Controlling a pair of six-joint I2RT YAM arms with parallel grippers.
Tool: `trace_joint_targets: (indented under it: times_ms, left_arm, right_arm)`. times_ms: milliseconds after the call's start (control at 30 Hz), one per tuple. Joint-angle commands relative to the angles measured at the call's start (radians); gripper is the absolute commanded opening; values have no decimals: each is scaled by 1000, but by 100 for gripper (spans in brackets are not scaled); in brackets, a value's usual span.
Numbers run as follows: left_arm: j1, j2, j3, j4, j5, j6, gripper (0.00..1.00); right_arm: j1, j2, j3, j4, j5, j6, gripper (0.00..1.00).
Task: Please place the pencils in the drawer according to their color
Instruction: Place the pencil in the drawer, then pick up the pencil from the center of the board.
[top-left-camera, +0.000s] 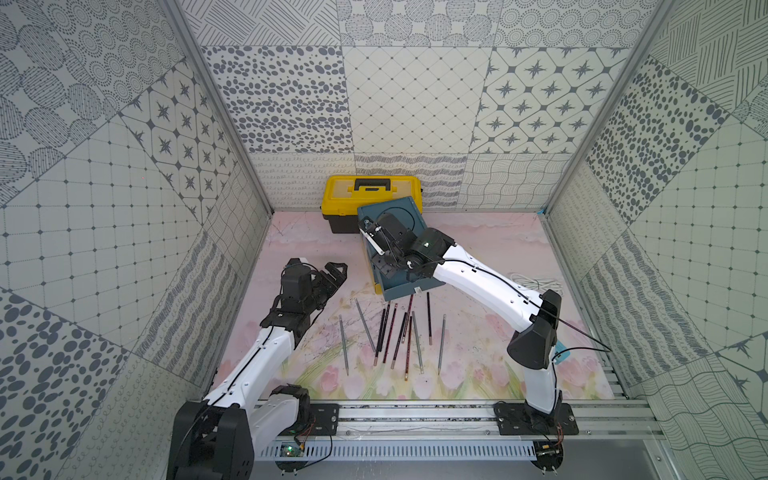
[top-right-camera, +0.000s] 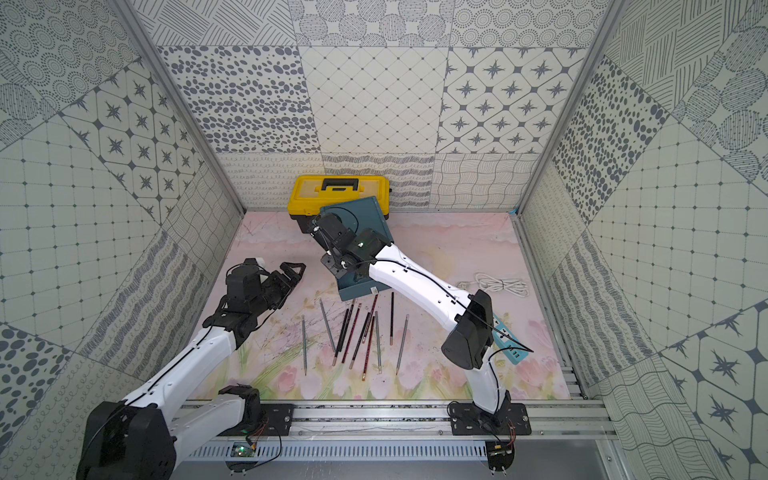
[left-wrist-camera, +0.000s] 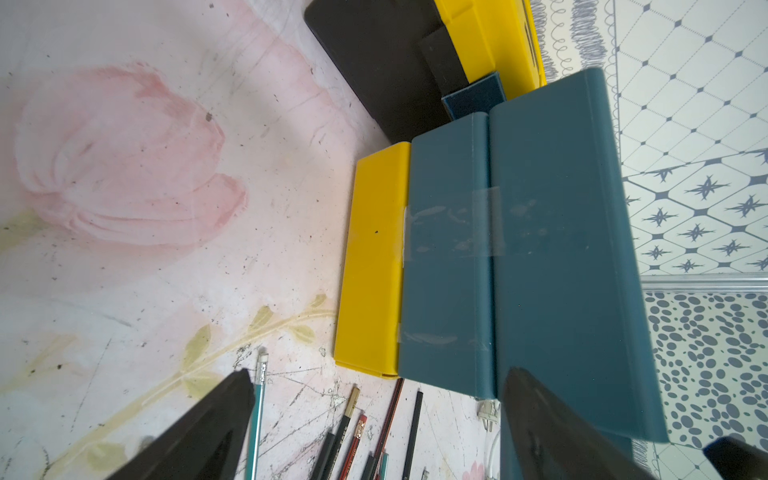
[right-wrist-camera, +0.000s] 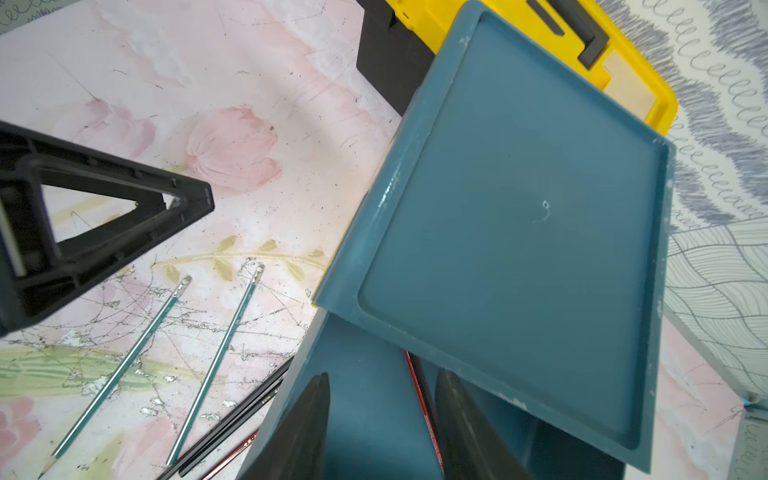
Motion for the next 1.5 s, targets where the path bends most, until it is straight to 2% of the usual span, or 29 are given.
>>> trace_joint_targets:
  times_ms: [0,200,433,533,633,767,933,1133,1467]
  left_arm:
    - [-3,30,6,60,74,26,99]
    - [-4,48,6,59,71,17,99]
    - [-2,53,-5,50,71,11,99]
    - [-4,50,-10,39,70,12,99]
    - [-4,45,-10,26,63,13,99]
    - [-4,30,-15,20,58,12,99]
    - [-3,3,-32,5,40,12,99]
    - [-3,-11,-41,-13,33,17,99]
    - [-3,-29,-62,-9,27,14,99]
  right_arm:
    - [-42,-94,-59,24,-20,79,46]
    - [-59,-310,-329,133,25,186,48]
    - [-56,-631,-733,207,118,465,45]
    - [-1,-763,-909,231,158,618,42]
    - [109,-818,-1019,197,219,782,42]
    - [280,-765,-1085,156,257,976,46]
    - [393,-613,-1101,262,153,997,51]
    - [417,-461,-1110,389,6,950,54]
    - [415,-292,-1090,428,-82,874,56]
